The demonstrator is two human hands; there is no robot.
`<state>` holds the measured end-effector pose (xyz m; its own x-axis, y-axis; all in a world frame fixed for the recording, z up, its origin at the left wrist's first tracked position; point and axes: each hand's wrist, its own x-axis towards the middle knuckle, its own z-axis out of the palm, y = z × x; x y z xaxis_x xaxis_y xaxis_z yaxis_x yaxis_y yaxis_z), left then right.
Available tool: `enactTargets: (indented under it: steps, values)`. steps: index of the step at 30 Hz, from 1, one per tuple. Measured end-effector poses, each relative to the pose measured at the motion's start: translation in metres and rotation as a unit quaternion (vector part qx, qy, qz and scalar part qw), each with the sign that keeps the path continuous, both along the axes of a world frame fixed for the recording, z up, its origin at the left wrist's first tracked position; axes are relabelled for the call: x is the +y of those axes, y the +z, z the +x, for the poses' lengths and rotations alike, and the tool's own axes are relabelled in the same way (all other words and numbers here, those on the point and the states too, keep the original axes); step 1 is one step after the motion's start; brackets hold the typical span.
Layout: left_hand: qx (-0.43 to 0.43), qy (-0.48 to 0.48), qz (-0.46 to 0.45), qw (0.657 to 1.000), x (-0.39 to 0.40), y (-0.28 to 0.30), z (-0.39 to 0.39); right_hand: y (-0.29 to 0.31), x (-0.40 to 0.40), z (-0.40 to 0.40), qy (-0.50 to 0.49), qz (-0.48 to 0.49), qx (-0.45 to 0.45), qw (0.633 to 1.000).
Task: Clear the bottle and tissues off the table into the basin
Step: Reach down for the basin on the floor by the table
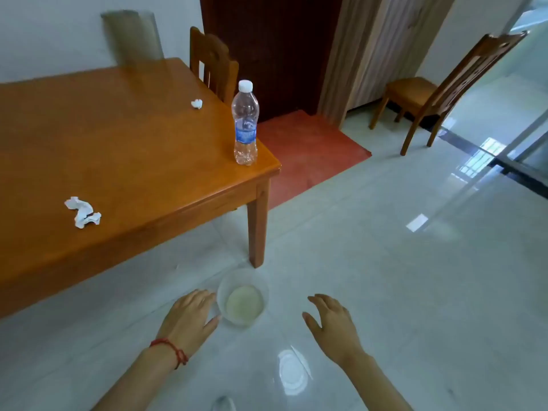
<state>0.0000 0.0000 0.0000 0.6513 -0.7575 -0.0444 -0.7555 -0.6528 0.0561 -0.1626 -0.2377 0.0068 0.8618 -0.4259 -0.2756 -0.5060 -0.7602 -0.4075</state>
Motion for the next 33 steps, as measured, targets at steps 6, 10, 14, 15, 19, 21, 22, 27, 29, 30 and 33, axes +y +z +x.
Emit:
enactTargets:
  steps: [6, 10, 14, 15, 19, 21, 22, 27, 29, 30, 33]
  values:
    - [0.054, -0.003, 0.017, 0.998, 0.005, -0.068, 0.043, -0.054, 0.01, 0.043, -0.047, 0.024, 0.015, 0.998]
    - [0.085, -0.015, 0.044, 0.995, 0.003, -0.098, 0.062, -0.085, 0.025, 0.067, -0.068, 0.039, 0.025, 0.997]
    - [0.137, -0.013, 0.068, 0.988, -0.007, -0.124, 0.075, -0.116, 0.032, 0.082, -0.064, 0.052, 0.043, 0.996]
    - [0.148, -0.013, 0.074, 0.986, -0.009, -0.131, 0.078, -0.123, 0.033, 0.085, -0.062, 0.053, 0.044, 0.996]
    - [0.166, -0.004, 0.105, 0.981, -0.015, -0.162, 0.089, -0.16, 0.029, 0.094, -0.06, 0.052, 0.051, 0.996]
    - [0.178, 0.008, 0.11, 0.978, -0.016, -0.183, 0.094, -0.181, 0.025, 0.099, -0.06, 0.055, 0.057, 0.995]
    - [0.178, 0.012, 0.109, 0.978, -0.017, -0.194, 0.095, -0.192, 0.021, 0.101, -0.06, 0.056, 0.06, 0.995]
    - [0.167, 0.03, 0.125, 0.978, -0.023, -0.255, 0.106, -0.258, 0.006, 0.115, -0.065, 0.081, 0.077, 0.992]
    - [0.184, 0.055, 0.113, 0.975, -0.023, -0.285, 0.11, -0.287, 0.001, 0.118, -0.079, 0.097, 0.076, 0.989]
    - [0.201, 0.073, 0.091, 0.973, -0.022, -0.302, 0.11, -0.302, -0.001, 0.12, -0.085, 0.103, 0.08, 0.988]
    - [0.253, 0.141, 0.056, 0.955, -0.023, -0.339, 0.114, -0.343, -0.004, 0.127, -0.1, 0.12, 0.086, 0.984]
